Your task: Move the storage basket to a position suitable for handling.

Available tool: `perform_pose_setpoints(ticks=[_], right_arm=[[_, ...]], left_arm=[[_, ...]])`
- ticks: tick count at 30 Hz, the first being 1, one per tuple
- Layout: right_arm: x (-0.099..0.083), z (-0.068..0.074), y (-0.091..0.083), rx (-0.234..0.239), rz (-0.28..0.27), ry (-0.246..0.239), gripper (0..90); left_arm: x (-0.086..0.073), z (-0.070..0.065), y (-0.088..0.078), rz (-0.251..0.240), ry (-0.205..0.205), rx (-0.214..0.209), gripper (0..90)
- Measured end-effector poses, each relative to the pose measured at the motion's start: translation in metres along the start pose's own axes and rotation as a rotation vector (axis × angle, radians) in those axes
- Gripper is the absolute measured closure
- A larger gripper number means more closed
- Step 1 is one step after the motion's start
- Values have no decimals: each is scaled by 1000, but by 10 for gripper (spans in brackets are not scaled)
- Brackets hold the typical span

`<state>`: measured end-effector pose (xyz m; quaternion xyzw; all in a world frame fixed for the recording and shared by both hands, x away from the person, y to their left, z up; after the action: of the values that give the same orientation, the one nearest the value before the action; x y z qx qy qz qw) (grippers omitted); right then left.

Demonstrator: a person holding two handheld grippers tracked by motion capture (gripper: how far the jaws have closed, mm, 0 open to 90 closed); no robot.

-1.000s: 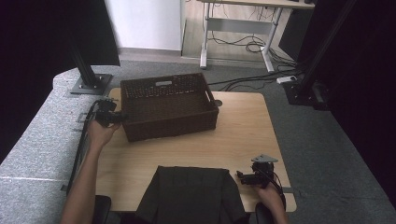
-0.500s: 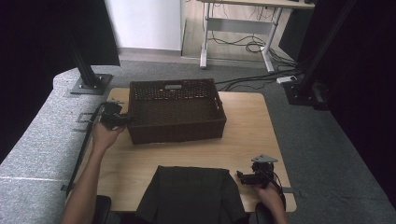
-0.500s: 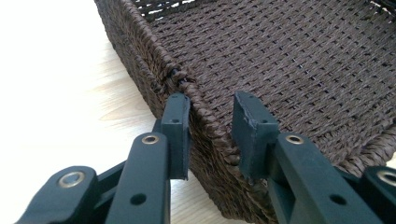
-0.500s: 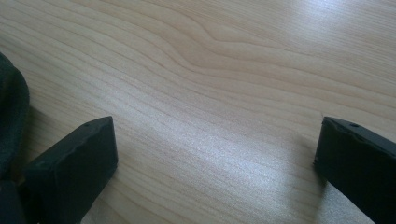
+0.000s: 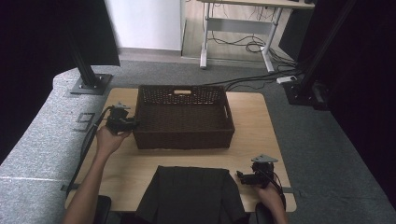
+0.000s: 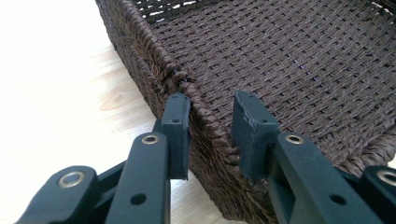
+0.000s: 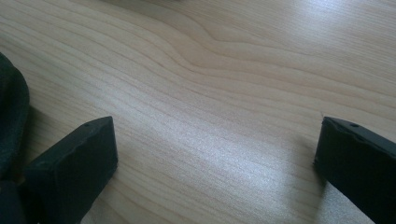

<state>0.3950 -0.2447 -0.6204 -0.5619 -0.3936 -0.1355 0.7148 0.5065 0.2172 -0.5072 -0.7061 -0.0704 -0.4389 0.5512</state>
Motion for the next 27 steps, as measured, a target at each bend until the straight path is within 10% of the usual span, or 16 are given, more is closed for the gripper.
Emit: perform_pose_setpoints(ticks=[27], right_arm=[[0, 0, 0, 0, 2, 1, 0]], left_arm=[[-24, -46, -21, -7, 30, -29, 677]])
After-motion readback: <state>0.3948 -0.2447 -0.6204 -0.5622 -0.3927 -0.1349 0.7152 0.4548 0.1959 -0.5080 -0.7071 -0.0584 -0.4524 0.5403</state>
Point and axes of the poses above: each handheld gripper's, and its own axes: y roughly forward along the jaws, x roughly out of its top, z roughly to its left, the point moved 9 cm from there along y, roughly forward along the jaws, and after that the axes turned 4 degrees about y, right-handed, at the moved point
